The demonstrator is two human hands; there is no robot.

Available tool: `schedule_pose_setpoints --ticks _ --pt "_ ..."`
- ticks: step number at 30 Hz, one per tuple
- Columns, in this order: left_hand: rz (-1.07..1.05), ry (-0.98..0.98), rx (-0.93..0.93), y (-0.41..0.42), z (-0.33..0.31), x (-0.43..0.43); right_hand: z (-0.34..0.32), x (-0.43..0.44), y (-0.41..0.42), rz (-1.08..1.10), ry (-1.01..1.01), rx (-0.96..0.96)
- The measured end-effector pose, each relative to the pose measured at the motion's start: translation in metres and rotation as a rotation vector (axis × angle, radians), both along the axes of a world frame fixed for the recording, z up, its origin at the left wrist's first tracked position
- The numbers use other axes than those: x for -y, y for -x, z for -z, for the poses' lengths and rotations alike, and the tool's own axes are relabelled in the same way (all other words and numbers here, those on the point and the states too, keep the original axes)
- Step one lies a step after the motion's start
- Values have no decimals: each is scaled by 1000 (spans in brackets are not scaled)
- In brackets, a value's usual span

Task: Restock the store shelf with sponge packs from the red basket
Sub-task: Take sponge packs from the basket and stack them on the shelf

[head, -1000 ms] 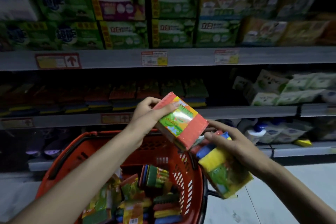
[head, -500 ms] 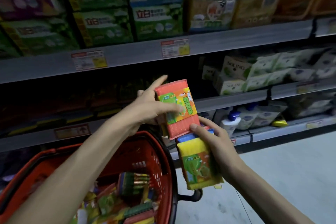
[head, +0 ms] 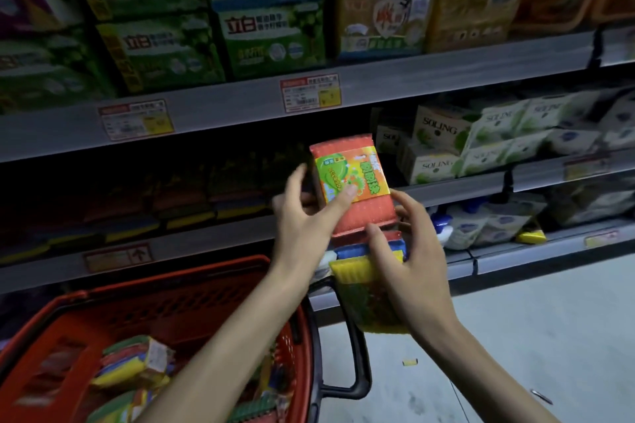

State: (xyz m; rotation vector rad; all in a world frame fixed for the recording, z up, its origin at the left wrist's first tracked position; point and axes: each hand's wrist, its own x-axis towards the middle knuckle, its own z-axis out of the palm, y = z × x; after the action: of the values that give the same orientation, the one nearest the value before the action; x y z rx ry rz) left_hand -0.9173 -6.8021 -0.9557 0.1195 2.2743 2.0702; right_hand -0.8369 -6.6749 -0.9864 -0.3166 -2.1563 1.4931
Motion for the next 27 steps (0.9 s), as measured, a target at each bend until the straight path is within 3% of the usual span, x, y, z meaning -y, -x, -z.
schedule_pose_setpoints --ticks 5,10,20,27 --pt "26 37 5 -11 21 -12 5 -5 7 32 190 8" --pt "-93 11 -67 -26 29 -15 16 -4 10 3 195 9" --pt "-171 118 -177 -18 27 -27 25 -10 28 -74 457 10" --pt "-120 154 -141 1 32 -26 29 -18 44 -105 408 15"
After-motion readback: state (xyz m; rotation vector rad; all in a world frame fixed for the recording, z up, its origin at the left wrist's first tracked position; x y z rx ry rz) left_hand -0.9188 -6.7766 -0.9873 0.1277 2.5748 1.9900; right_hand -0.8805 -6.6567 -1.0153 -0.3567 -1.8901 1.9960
